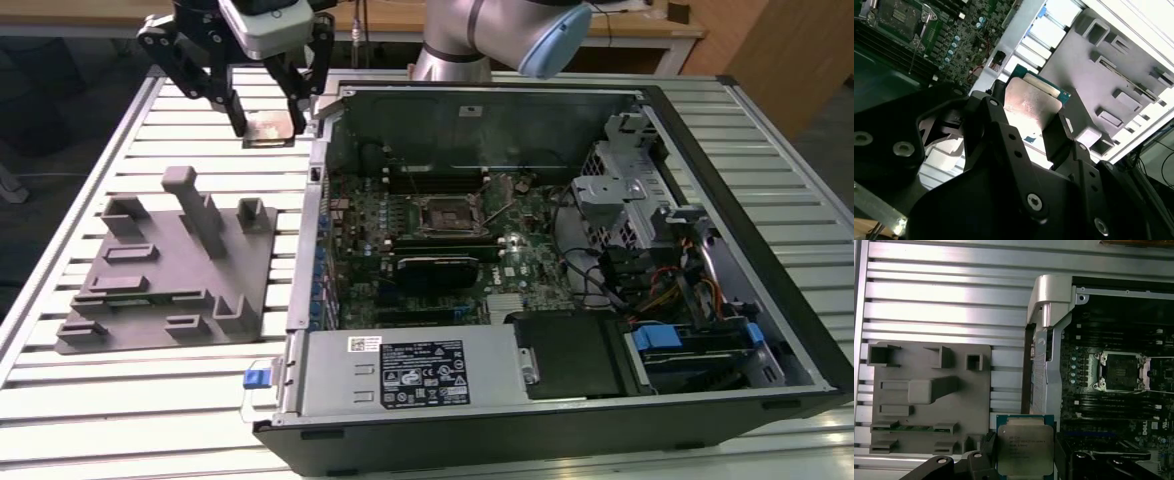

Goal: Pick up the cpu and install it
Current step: 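Pick up the cpu and move it towards the insertion slot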

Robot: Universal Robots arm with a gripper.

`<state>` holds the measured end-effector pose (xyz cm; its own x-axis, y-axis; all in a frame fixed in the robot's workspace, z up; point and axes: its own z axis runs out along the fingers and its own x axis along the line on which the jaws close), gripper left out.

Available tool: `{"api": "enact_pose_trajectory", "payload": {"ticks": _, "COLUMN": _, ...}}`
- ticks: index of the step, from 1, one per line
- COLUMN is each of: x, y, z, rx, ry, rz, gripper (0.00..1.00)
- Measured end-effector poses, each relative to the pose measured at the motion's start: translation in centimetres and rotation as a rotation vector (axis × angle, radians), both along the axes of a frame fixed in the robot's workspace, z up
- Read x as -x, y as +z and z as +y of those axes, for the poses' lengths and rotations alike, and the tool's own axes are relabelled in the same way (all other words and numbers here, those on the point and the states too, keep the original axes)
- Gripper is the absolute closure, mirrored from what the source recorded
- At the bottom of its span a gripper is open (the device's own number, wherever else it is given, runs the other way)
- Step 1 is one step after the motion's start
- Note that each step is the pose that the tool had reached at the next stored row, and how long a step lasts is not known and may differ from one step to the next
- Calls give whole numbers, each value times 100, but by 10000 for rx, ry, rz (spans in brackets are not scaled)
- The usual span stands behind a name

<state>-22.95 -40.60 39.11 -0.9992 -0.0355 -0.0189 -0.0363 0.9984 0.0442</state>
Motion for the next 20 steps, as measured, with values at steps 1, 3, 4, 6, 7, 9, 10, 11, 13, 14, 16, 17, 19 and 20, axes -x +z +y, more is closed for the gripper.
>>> {"api": "enact_pose_trajectory", "payload": {"ticks": 1, "x": -13, "y": 0, "z": 0, "rx": 0, "ry": 0, "rz": 0, "gripper": 46}}
{"api": "enact_pose_trajectory", "payload": {"ticks": 3, "x": -45, "y": -2, "z": 0, "rx": 0, "ry": 0, "rz": 0, "gripper": 46}}
{"api": "enact_pose_trajectory", "payload": {"ticks": 4, "x": -64, "y": -3, "z": 0, "rx": 0, "ry": 0, "rz": 0, "gripper": 46}}
{"api": "enact_pose_trajectory", "payload": {"ticks": 6, "x": -99, "y": -4, "z": 0, "rx": 1, "ry": 0, "rz": 0, "gripper": 46}}
{"api": "enact_pose_trajectory", "payload": {"ticks": 7, "x": -116, "y": -5, "z": 0, "rx": 0, "ry": 0, "rz": 0, "gripper": 46}}
{"api": "enact_pose_trajectory", "payload": {"ticks": 9, "x": -147, "y": -6, "z": 0, "rx": 1, "ry": 0, "rz": 1, "gripper": 46}}
{"api": "enact_pose_trajectory", "payload": {"ticks": 10, "x": -158, "y": -6, "z": 0, "rx": 1, "ry": 0, "rz": 0, "gripper": 46}}
{"api": "enact_pose_trajectory", "payload": {"ticks": 11, "x": -171, "y": -7, "z": 0, "rx": 0, "ry": 0, "rz": 0, "gripper": 46}}
{"api": "enact_pose_trajectory", "payload": {"ticks": 13, "x": -196, "y": -8, "z": 0, "rx": 1, "ry": 0, "rz": 0, "gripper": 46}}
{"api": "enact_pose_trajectory", "payload": {"ticks": 14, "x": -208, "y": -8, "z": 0, "rx": 0, "ry": 0, "rz": 0, "gripper": 46}}
{"api": "enact_pose_trajectory", "payload": {"ticks": 16, "x": -231, "y": -9, "z": 0, "rx": 0, "ry": 0, "rz": 0, "gripper": 46}}
{"api": "enact_pose_trajectory", "payload": {"ticks": 17, "x": -243, "y": -9, "z": 0, "rx": 1, "ry": 0, "rz": 0, "gripper": 46}}
{"api": "enact_pose_trajectory", "payload": {"ticks": 19, "x": -274, "y": -11, "z": 0, "rx": 1, "ry": 0, "rz": -1, "gripper": 46}}
{"api": "enact_pose_trajectory", "payload": {"ticks": 20, "x": -288, "y": -13, "z": 0, "rx": 3, "ry": 0, "rz": -1, "gripper": 46}}
